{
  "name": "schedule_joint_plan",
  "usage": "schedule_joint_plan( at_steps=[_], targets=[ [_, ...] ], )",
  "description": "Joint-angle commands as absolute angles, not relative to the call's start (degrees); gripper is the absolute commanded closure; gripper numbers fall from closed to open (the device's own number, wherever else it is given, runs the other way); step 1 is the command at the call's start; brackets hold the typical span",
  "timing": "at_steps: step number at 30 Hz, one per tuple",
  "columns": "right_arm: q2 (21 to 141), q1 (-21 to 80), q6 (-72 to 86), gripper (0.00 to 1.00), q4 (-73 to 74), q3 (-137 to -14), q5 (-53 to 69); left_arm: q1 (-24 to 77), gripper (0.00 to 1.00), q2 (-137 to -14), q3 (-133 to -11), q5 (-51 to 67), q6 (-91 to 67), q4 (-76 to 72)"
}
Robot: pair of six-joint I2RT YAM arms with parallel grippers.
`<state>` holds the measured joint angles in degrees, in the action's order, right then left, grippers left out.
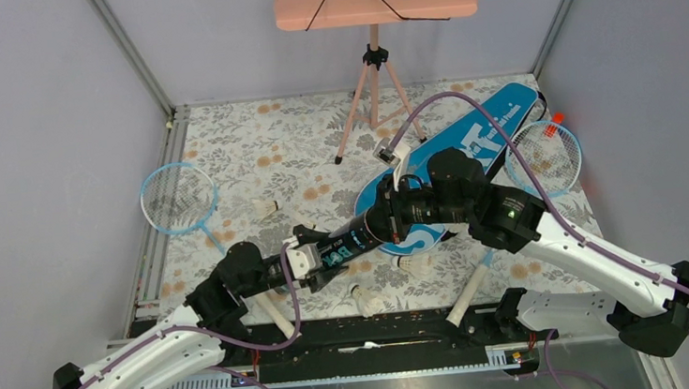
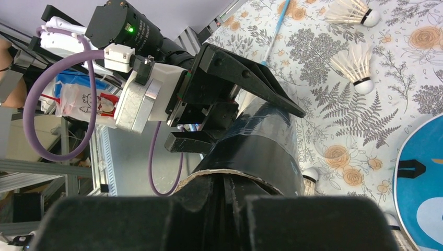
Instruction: Pack up the badminton gear
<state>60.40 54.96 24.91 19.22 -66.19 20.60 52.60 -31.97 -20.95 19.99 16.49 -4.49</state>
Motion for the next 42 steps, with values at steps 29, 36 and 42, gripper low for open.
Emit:
schedule_joint_plan(
  at_steps=[29,36,42],
  targets=[
    [32.69,55.72,-6.61,0.0,13.62,-36.89,15.84,52.89,0.93,-27.51,-20.48,8.68,11.77,-13.83],
    [50.76,58.13,-21.32,0.02,2.64,-30.19,29.42,52.85,0.92,-24.38,-20.78,6.81,11.17,-10.27],
    [58.39,61.09,-21.03,0.01,-9.43,-25.76,25.75,52.89,0.92,-22.99,-19.96,6.34,11.2,-9.91]
  ],
)
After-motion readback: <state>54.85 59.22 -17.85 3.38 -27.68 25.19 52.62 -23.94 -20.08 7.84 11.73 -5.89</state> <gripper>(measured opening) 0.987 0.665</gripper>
